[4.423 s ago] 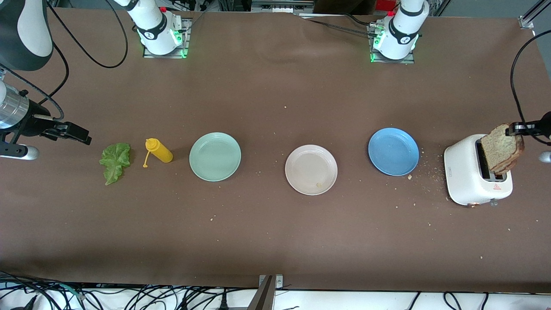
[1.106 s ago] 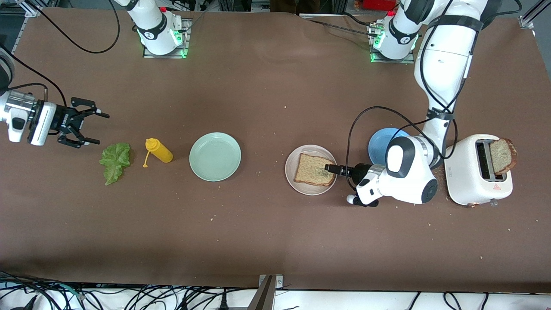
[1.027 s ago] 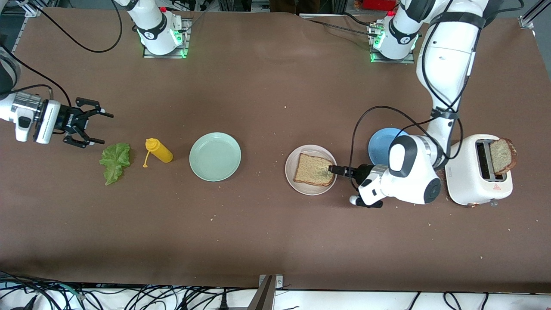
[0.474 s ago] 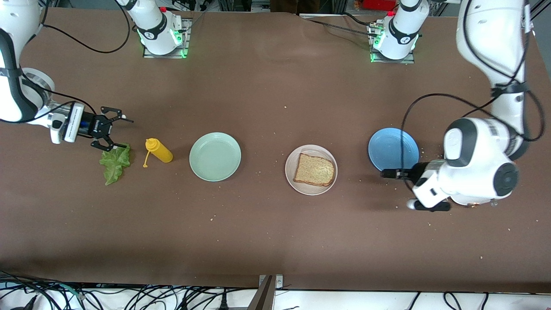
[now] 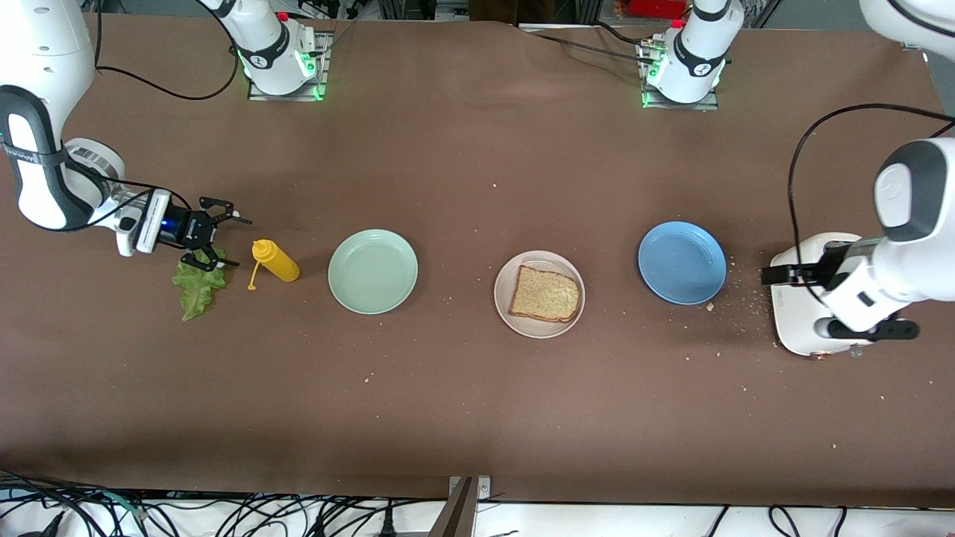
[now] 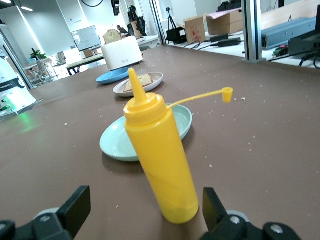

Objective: Make sandwich in beige plate with both arms
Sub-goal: 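Grasp the yellow bottle with the right gripper while the left gripper withdraws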

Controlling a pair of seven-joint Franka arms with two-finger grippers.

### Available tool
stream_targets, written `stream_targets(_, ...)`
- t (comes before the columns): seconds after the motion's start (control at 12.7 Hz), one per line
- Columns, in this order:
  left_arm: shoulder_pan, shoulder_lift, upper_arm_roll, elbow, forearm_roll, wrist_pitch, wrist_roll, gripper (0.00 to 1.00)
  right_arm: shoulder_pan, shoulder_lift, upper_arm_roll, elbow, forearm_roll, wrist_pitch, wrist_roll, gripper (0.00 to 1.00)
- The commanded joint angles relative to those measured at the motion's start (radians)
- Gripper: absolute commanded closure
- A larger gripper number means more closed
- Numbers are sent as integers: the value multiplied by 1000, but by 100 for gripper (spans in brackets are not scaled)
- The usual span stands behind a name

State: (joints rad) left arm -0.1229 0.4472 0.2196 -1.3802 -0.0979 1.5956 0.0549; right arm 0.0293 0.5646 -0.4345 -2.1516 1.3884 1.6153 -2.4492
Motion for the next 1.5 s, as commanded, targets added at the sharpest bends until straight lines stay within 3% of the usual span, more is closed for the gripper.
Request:
stream_targets(0.0, 41, -25, -8, -17, 32, -13, -13, 0, 3, 64, 26, 47, 76, -25, -42, 1)
stream_targets(0.63, 85, -45, -14, -16, 29, -23, -10, 0, 27, 133, 105, 56, 239, -23, -82, 3)
stream_targets(0.79, 85, -47, -14, -14, 29, -23, -10, 0, 50, 138, 106, 55, 277, -11, -89, 41)
stream_targets(0.95, 85, -48, -16, -16, 29, -23, -10, 0, 73, 144, 105, 56, 317, 6, -108, 93)
stream_targets(1.03, 85, -48, -16, -16, 29, -23, -10, 0, 78, 143, 105, 67, 320, 27, -109, 100)
stream_targets(1.18, 85, -48, -14, -16, 29, -23, -10, 0, 104, 133, 105, 88, 322, 79, -96, 100)
stream_targets(1.42, 85, -48, -13, -16, 30, -23, -10, 0, 170, 65, 102, 122, 319, 262, -13, 100)
